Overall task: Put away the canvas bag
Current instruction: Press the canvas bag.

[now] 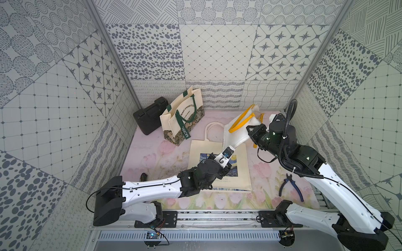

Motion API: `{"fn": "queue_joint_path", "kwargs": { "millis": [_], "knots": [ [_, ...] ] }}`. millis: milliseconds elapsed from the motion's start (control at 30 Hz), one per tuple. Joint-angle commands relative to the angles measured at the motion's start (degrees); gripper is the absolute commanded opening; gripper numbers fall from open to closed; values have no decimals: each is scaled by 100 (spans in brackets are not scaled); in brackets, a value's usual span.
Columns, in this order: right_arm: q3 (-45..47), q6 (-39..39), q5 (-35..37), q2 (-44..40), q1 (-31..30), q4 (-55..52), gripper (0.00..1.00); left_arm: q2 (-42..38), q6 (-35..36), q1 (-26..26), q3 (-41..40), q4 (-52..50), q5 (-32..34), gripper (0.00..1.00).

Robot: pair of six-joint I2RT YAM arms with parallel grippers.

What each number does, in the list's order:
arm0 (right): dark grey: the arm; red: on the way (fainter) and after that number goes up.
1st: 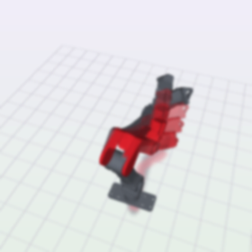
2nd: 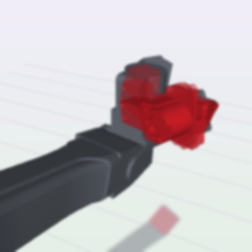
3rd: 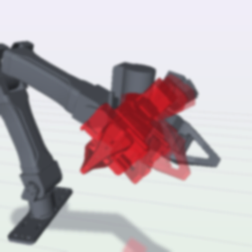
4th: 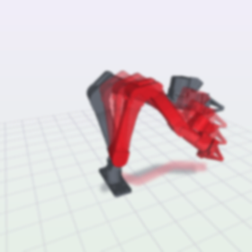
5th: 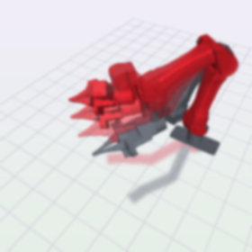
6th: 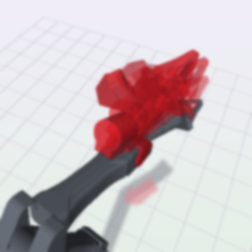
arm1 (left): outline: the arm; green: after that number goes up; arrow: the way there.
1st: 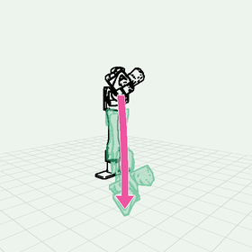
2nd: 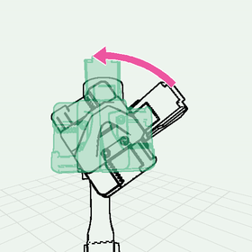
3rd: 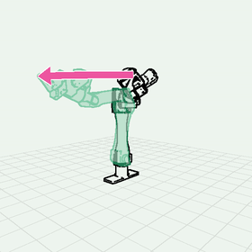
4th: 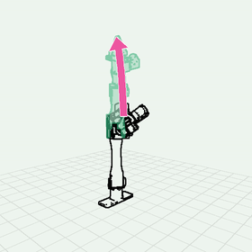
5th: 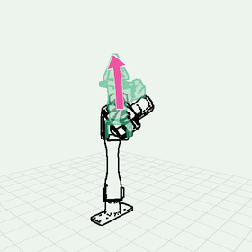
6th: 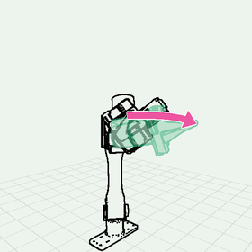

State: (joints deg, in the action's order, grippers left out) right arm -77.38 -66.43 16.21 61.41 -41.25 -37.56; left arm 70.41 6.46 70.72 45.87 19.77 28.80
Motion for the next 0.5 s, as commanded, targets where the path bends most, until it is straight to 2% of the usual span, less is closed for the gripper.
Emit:
{"fn": "queue_joint_path", "kwargs": {
  "millis": [0,67,200,400,467],
  "knots": [
    [-404,631,-154,22,-32,89,0,-429,-675,-83,-22,-315,-1219,0],
    [-409,924,-310,-5,-45,122,0,-450,-1022,-139,-2,-506,-1477,0],
    [-697,1679,-901,171,-67,0,0,-283,-2141,-409,-12,-326,-2774,0],
    [-2587,2496,-1009,1654,-135,-2315,0,129,-3836,-796,-10,985,-4343,0],
    [-3076,2748,-986,2251,-137,-2917,0,223,-4402,-1032,71,1144,-4626,0]
  ]
}}
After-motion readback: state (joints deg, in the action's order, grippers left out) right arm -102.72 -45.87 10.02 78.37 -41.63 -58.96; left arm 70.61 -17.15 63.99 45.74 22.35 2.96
